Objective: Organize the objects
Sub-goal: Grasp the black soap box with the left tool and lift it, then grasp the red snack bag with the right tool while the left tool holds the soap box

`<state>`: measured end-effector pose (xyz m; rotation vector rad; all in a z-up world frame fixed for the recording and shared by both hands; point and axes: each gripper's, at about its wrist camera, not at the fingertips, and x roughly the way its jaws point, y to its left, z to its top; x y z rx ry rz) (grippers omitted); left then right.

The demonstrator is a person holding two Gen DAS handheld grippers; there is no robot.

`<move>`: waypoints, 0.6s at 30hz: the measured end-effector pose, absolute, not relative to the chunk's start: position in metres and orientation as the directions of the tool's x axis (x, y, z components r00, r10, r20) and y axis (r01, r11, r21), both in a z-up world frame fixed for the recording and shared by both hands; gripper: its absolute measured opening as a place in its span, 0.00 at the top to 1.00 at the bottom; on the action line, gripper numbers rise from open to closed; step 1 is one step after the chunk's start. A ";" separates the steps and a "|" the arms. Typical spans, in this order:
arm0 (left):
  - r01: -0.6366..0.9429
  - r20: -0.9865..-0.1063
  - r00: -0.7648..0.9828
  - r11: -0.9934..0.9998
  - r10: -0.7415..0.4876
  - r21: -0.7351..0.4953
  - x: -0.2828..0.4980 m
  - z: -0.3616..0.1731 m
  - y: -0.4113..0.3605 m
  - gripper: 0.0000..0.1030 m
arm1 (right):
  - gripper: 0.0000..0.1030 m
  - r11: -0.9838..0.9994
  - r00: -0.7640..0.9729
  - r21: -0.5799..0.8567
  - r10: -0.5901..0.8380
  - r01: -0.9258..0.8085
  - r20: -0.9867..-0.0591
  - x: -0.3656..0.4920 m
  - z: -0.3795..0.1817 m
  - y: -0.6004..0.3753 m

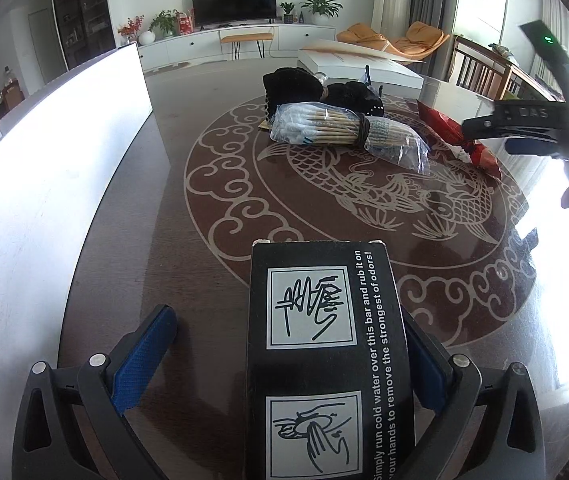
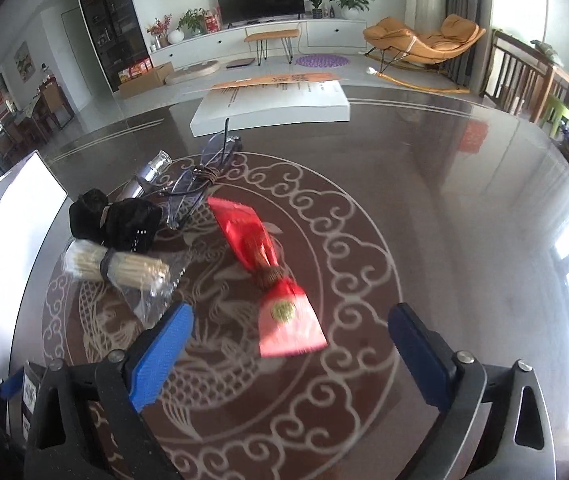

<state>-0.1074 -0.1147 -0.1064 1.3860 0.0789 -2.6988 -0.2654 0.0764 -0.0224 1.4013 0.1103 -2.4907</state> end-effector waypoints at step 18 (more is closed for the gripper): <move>0.118 -0.813 -0.578 -0.993 -0.071 0.002 -0.108 -0.106 -0.114 0.00 | 0.70 -0.988 -0.587 0.007 -0.097 0.155 -0.804 -0.109 -0.049 0.090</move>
